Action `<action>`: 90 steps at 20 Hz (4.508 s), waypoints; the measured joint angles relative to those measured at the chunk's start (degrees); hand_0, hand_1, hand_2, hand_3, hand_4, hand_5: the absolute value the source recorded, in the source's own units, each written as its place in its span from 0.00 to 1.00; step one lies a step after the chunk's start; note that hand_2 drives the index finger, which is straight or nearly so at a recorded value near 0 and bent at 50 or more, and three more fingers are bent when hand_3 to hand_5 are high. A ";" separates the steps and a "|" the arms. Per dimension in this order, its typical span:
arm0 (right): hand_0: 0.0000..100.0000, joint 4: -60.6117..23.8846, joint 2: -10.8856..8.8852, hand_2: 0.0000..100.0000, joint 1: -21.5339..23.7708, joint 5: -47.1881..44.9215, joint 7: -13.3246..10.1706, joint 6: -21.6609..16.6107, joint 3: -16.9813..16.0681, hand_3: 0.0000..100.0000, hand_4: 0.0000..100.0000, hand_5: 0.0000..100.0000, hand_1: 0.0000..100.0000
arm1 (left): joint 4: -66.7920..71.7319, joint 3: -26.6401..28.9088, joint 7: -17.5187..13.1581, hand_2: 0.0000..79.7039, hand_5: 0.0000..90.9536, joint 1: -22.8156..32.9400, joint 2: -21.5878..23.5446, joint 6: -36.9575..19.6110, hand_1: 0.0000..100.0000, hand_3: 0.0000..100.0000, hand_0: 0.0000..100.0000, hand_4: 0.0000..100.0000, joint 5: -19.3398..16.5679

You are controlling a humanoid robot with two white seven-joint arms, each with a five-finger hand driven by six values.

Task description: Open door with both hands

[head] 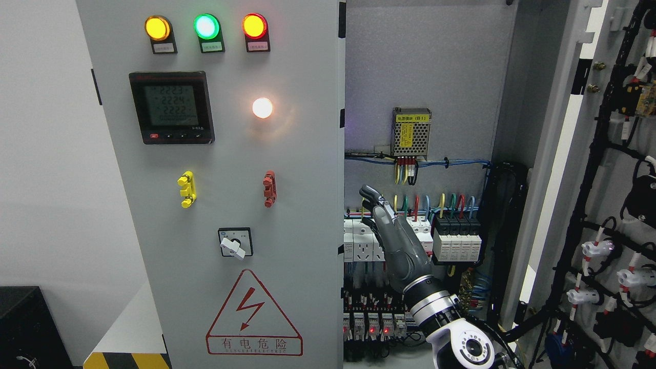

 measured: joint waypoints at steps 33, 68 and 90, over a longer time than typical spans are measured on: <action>0.10 4.88 -2.08 0.00 -4.44 -8.78 7.24 1.19 0.00 0.00 0.00 0.00 0.13 | 0.00 -0.02 -0.04 0.00 0.00 0.00 -0.14 -0.29 0.56 0.00 0.12 0.00 0.00; 0.10 9.99 -4.26 0.00 -7.99 -16.79 17.09 2.59 -0.75 0.00 0.00 0.00 0.13 | 0.00 -0.02 -0.06 0.00 0.00 0.00 -0.15 0.01 0.56 0.00 0.12 0.00 0.00; 0.10 11.03 -4.76 0.00 -9.77 -17.62 19.89 4.59 -0.50 0.00 0.00 0.00 0.13 | 0.00 -0.02 -0.10 0.00 0.00 0.00 -0.15 0.03 0.56 0.00 0.12 0.00 0.00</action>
